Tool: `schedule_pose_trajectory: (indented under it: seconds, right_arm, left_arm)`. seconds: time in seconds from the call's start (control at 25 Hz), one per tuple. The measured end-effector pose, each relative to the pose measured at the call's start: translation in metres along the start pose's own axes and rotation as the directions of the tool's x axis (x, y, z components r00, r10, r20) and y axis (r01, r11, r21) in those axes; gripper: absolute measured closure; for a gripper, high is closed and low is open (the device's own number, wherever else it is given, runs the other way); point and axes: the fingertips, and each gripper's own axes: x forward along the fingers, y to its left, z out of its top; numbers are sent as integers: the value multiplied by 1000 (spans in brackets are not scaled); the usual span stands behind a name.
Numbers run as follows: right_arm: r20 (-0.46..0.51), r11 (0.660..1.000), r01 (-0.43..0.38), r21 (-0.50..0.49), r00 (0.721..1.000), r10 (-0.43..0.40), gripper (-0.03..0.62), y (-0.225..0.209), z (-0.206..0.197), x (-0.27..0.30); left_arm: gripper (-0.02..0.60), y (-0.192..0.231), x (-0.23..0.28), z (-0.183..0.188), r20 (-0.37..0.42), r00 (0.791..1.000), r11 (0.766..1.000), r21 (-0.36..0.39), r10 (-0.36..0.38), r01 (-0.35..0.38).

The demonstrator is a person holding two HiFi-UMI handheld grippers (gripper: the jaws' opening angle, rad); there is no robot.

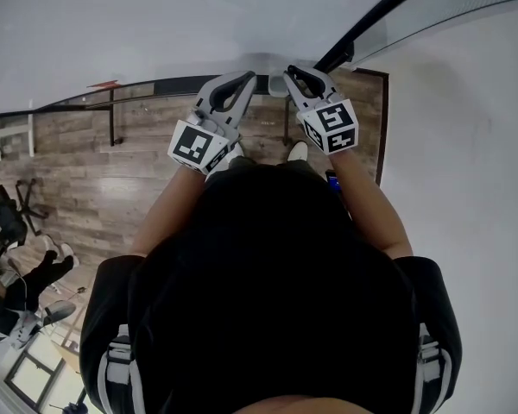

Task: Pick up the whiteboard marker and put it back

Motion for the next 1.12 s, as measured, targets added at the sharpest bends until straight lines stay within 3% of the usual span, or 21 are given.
schedule_pose_trajectory:
  seconds: [0.2, 0.4, 0.84, 1.12]
  right_arm:
    - [52, 997, 15, -77, 999, -11, 536, 5, 24, -18]
    - [129, 998, -16, -53, 991, 22, 536, 9, 53, -36]
    - [289, 996, -68, -57, 954, 81, 536, 16, 144, -102]
    - [300, 994, -90, -63, 948, 105, 534, 16, 162, -129]
  left_arm:
    - [577, 1, 0, 3, -2, 1000, 1000, 11, -8, 8]
    - [577, 2, 0, 7, -5, 1000, 1000, 19, -11, 11]
    - [577, -16, -5, 82, 26, 997, 995, 59, -78, 76]
    - [577, -28, -13, 94, 4, 994, 991, 76, -111, 111]
